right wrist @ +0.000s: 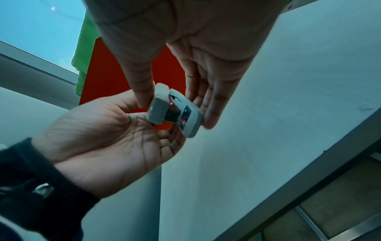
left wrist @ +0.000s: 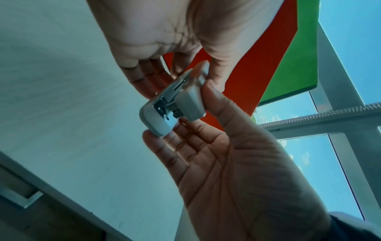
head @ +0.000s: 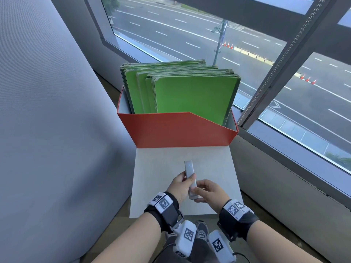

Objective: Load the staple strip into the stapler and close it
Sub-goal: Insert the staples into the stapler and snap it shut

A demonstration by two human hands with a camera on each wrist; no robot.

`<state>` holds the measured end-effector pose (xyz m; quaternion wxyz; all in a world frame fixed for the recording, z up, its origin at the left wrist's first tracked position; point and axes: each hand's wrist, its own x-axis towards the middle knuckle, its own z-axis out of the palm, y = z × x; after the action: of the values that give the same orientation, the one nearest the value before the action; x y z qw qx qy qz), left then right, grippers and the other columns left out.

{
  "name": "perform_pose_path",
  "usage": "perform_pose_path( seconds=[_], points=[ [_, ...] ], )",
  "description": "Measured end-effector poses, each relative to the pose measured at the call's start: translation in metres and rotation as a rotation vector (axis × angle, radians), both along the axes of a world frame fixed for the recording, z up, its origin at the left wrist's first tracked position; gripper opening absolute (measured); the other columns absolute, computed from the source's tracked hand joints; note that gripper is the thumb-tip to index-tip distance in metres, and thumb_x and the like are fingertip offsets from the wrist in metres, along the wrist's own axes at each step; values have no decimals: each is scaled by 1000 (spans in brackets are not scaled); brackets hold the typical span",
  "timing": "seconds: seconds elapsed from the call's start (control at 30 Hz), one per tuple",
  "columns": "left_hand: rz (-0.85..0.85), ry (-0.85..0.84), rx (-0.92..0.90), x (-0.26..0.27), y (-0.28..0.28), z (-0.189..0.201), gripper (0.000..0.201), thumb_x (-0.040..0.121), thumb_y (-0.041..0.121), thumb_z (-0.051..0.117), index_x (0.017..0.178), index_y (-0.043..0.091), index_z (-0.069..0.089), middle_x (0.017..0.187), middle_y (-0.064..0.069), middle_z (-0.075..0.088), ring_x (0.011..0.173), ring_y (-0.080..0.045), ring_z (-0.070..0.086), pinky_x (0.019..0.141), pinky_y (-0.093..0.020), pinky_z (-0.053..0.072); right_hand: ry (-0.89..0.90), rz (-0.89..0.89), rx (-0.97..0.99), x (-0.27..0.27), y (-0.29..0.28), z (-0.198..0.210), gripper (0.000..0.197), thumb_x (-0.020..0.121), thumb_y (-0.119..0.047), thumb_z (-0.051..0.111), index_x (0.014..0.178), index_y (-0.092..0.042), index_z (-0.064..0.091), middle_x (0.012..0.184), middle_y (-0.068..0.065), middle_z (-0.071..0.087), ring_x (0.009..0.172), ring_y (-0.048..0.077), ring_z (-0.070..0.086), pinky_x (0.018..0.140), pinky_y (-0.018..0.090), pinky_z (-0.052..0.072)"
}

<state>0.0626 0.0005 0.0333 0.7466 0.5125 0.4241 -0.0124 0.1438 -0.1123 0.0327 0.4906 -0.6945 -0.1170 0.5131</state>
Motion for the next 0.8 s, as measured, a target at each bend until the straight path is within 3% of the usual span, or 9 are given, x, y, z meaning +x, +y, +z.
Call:
perform_pose_path(
  seconds=[0.07, 0.13, 0.2, 0.27, 0.43, 0.53, 0.67, 0.8],
  points=[
    [-40, 33, 77, 4, 2, -1, 15, 88, 36, 56, 100, 26, 61, 110, -15, 67, 100, -30, 67, 97, -42, 52, -86, 28, 1, 5, 0, 0, 35, 71, -37, 71, 99, -17, 65, 90, 7, 68, 88, 25, 67, 89, 46, 56],
    [-109, 68, 172, 10, 4, -3, 16, 83, 41, 55, 96, 33, 60, 116, -16, 66, 100, -30, 68, 96, -43, 53, -152, 50, 1, 11, 3, 3, 33, 75, -32, 70, 107, -26, 61, 90, 6, 66, 87, 23, 67, 87, 42, 55],
    [-184, 84, 258, 21, 6, -3, 26, 87, 33, 51, 109, 21, 59, 112, -16, 67, 98, -28, 68, 91, -39, 55, -183, 61, -3, 21, 6, 5, 35, 84, -19, 66, 115, -31, 54, 100, 10, 65, 90, 26, 68, 85, 39, 56],
    [-229, 99, 319, 38, 7, -4, 32, 87, 30, 49, 114, 14, 57, 110, -19, 67, 96, -29, 68, 88, -39, 56, -249, 62, -31, 32, 8, 3, 38, 86, -18, 62, 121, -31, 54, 111, 8, 61, 91, 26, 69, 87, 42, 56],
    [-302, 167, 400, 84, 1, -7, 33, 84, 34, 51, 108, 13, 59, 116, -18, 54, 93, -29, 66, 86, -36, 57, -301, 62, -115, 70, 4, -8, 42, 88, -17, 57, 129, -22, 53, 121, 9, 57, 95, 23, 68, 89, 45, 55],
    [-313, 216, 398, 108, -5, -15, 32, 86, 30, 51, 111, 10, 59, 117, -17, 49, 94, -31, 65, 81, -30, 56, -331, 82, -156, 89, 4, -6, 39, 89, -8, 52, 127, -19, 56, 118, 11, 61, 97, 23, 67, 78, 29, 54],
    [-321, 266, 400, 128, -11, -24, 32, 82, 30, 50, 105, 10, 60, 115, -20, 54, 95, -34, 65, 84, -35, 57, -354, 101, -176, 104, 3, -10, 34, 91, -10, 49, 121, -20, 60, 114, 14, 65, 90, 23, 71, 72, 28, 52],
    [-324, 302, 411, 136, -15, -31, 33, 82, 28, 50, 107, 10, 60, 114, -22, 55, 95, -36, 65, 86, -38, 57, -353, 107, -192, 112, -1, -17, 34, 91, -10, 49, 121, -21, 61, 111, 14, 67, 85, 22, 70, 51, 6, 43]
  ],
)
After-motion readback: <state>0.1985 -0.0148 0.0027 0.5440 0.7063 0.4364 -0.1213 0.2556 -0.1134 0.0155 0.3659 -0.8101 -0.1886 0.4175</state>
